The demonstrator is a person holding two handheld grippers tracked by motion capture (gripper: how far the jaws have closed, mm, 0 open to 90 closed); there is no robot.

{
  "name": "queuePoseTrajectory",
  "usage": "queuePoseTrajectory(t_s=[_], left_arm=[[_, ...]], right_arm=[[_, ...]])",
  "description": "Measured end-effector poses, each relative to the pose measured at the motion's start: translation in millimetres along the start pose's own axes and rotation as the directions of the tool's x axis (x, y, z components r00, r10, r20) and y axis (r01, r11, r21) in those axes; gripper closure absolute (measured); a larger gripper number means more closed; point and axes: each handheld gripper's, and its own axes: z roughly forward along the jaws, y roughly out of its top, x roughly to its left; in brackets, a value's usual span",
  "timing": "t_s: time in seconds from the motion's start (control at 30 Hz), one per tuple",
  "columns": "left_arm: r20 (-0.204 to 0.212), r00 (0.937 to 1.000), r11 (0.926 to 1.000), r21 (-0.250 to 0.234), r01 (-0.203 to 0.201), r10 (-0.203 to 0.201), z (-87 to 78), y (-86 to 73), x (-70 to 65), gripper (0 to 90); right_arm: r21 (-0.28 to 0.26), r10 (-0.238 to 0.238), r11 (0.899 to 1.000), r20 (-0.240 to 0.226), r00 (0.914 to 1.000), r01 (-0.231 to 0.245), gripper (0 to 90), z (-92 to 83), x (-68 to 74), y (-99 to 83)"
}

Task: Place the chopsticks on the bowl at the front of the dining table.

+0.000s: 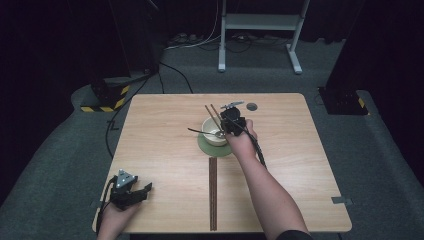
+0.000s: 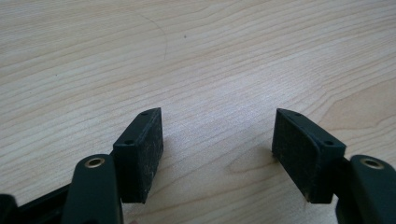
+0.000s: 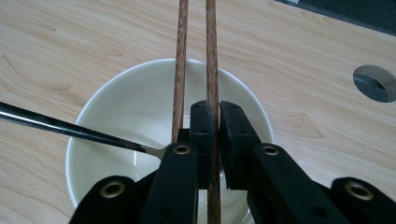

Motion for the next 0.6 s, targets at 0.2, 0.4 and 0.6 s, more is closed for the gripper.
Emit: queuePoseTrajectory(t_s=[0.2, 0.4, 0.6], left_arm=[[0.002, 0.9999, 0.9999, 0.008, -0.011, 0.011, -0.6, 0.2, 1.0, 33.8], [0.002, 1.0, 1.0, 0.005, -0.007, 0.007, -0.4, 0.3, 1.1, 33.8], [0.002, 1.0, 1.0, 0.004, -0.006, 0.006, -0.4, 0.3, 1.0, 33.8]], right_arm=[[0.01, -0.002, 1.0, -0.005, 1.0, 0.003, 84.0, 2.7, 2.8, 3.4], [0.009, -0.017, 1.0, -0.001, 0.9999, 0.017, 83.9, 3.4, 7.6, 4.8], [0.012, -0.02, 1.0, 0.002, 0.9998, 0.02, 83.8, 5.4, 9.2, 6.0]])
